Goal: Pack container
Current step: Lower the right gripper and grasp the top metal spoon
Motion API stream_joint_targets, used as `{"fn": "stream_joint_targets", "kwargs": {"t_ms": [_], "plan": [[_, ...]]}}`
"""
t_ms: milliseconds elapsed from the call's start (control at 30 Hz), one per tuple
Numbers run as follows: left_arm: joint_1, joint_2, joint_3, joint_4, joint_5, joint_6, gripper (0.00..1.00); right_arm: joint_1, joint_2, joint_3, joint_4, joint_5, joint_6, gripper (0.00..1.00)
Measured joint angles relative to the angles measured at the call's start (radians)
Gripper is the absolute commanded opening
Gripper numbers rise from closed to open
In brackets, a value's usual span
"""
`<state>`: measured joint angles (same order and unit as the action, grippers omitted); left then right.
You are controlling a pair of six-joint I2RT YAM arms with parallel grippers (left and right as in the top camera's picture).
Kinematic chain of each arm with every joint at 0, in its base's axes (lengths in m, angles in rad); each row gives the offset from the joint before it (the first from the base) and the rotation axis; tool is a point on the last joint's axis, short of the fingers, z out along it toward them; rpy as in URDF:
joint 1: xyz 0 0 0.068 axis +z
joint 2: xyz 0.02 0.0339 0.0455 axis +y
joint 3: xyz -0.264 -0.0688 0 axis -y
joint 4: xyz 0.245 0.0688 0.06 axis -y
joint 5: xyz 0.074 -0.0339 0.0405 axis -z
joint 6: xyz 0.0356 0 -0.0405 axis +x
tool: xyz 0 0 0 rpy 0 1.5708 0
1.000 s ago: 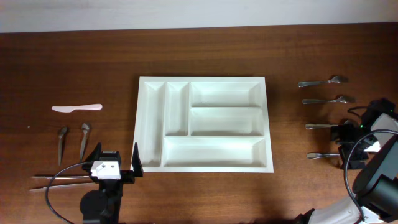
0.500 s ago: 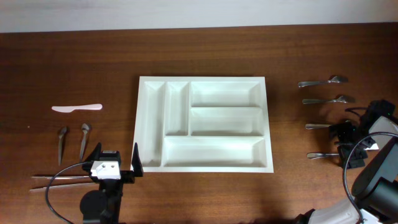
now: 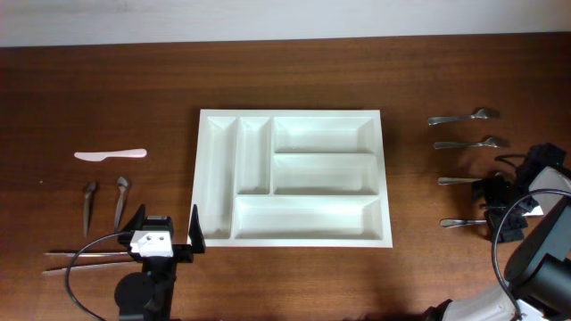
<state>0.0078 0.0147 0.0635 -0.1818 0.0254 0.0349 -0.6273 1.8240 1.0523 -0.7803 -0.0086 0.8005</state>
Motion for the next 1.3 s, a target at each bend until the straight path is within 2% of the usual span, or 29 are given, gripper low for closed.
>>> {"fn": "stream_joint_targets", "kwargs": {"t_ms": [133, 333, 433, 533, 700, 933, 1033, 1200, 1300], "plan": [[0.000, 0.000, 0.000, 0.000, 0.000, 0.000, 0.99, 0.000, 0.000, 0.000, 0.002, 0.004, -0.003, 0.67], [0.000, 0.000, 0.000, 0.000, 0.000, 0.000, 0.99, 0.000, 0.000, 0.000, 0.001, 0.004, -0.010, 0.50], [0.000, 0.000, 0.000, 0.000, 0.000, 0.000, 0.99, 0.000, 0.000, 0.000, 0.001, 0.005, -0.013, 0.47], [0.000, 0.000, 0.000, 0.000, 0.000, 0.000, 0.99, 0.000, 0.000, 0.000, -0.002, 0.006, -0.014, 0.38], [0.000, 0.000, 0.000, 0.000, 0.000, 0.000, 0.99, 0.000, 0.000, 0.000, -0.005, 0.008, -0.014, 0.15], [0.000, 0.000, 0.000, 0.000, 0.000, 0.000, 0.99, 0.000, 0.000, 0.000, -0.008, 0.014, -0.014, 0.11], [0.000, 0.000, 0.000, 0.000, 0.000, 0.000, 0.99, 0.000, 0.000, 0.002, -0.017, 0.016, -0.014, 0.05], [0.000, 0.000, 0.000, 0.000, 0.000, 0.000, 0.99, 0.000, 0.012, 0.045, -0.121, 0.033, -0.014, 0.04], [0.000, 0.000, 0.000, 0.000, 0.000, 0.000, 0.99, 0.001, 0.016, 0.130, -0.175, 0.035, -0.014, 0.04]]}}
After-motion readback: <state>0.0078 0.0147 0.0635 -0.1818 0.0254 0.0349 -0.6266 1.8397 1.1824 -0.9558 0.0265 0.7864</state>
